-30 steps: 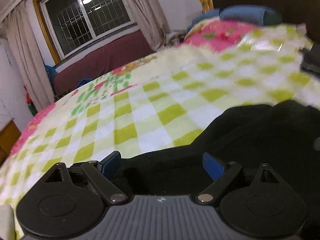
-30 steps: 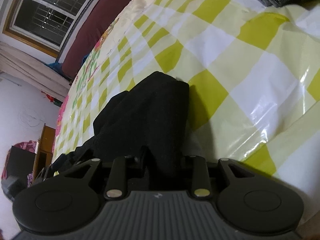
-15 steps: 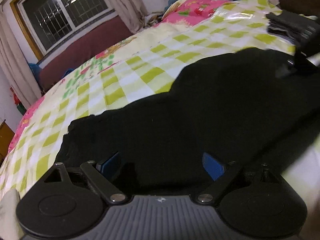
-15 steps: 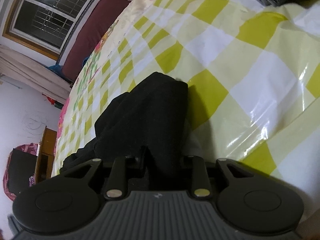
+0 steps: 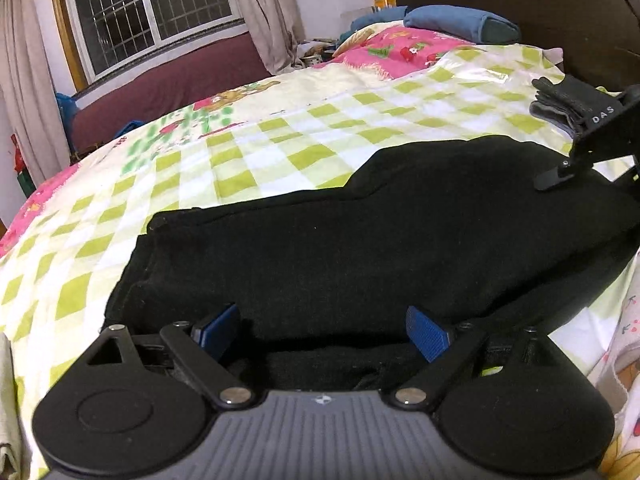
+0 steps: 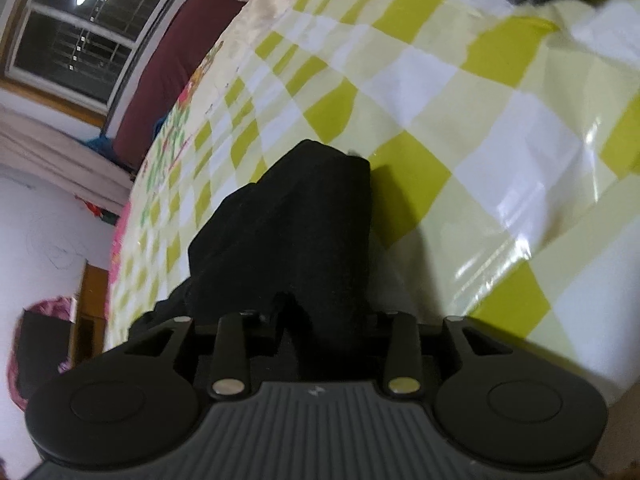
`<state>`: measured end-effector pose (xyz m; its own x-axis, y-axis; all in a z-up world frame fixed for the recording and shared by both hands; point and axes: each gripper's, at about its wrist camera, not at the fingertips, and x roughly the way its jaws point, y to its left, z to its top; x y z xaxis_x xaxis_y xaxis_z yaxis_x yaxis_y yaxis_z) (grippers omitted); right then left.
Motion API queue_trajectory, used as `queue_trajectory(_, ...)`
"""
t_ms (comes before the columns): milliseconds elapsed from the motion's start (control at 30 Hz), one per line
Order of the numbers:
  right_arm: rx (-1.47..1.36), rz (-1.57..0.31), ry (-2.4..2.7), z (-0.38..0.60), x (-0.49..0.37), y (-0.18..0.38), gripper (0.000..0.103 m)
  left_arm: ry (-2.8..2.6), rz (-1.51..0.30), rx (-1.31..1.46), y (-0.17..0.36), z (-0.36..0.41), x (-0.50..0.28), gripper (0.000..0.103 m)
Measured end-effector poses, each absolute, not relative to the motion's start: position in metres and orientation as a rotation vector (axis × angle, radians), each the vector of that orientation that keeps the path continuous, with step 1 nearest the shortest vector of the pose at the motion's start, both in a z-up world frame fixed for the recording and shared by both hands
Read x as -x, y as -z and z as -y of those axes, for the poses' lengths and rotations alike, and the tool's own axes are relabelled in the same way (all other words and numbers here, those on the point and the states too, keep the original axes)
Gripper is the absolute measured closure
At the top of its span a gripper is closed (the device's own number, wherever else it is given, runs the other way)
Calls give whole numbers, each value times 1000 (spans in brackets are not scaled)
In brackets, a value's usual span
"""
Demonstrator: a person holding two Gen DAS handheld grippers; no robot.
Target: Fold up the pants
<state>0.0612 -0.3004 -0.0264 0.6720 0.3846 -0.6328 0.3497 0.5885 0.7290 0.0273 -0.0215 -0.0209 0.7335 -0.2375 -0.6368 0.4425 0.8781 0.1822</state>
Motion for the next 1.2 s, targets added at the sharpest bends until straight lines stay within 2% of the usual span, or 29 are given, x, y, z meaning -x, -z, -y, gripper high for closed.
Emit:
queue_trajectory(67, -972, -864, -30, 299, -57, 26, 70, 390, -634, -321, 19, 21, -26, 0)
queue_trajectory(100, -970, -866, -26, 298, -56, 25, 78, 394, -628, -312, 17, 20, -25, 0)
queue_trajectory(167, -981, -863, -21, 295, -54, 19, 84, 391, -621, -308, 16, 20, -24, 0)
queue_trajectory(267, -951, -840, -30, 285, -55, -3, 88, 393, -671, -347, 25, 23, -29, 0)
queue_trajectory(500, -773, -814, -90, 227, -77, -78, 88, 402, -689, -383, 25, 22, -31, 0)
queue_trajectory(733, -576, -837, -200, 132, -120, -115, 88, 413, -729, -335, 16, 5, -35, 0)
queue_trajectory(900, -383, -910, -256, 51, -148, -114, 88, 410, -764, -235, 9, -19, -40, 0)
queue_trajectory(1133, -299, -1043, -319, -26, -170, -86, 88, 391, -793, -62, 4, -58, -50, 0)
queue_trajectory(1167, -283, -1054, -317, -31, -173, -83, 87, 383, -800, -54, 5, -61, -51, 0)
queue_trajectory(1200, -271, -1073, -316, -37, -176, -79, 80, 372, -807, -48, 6, -63, -53, 0)
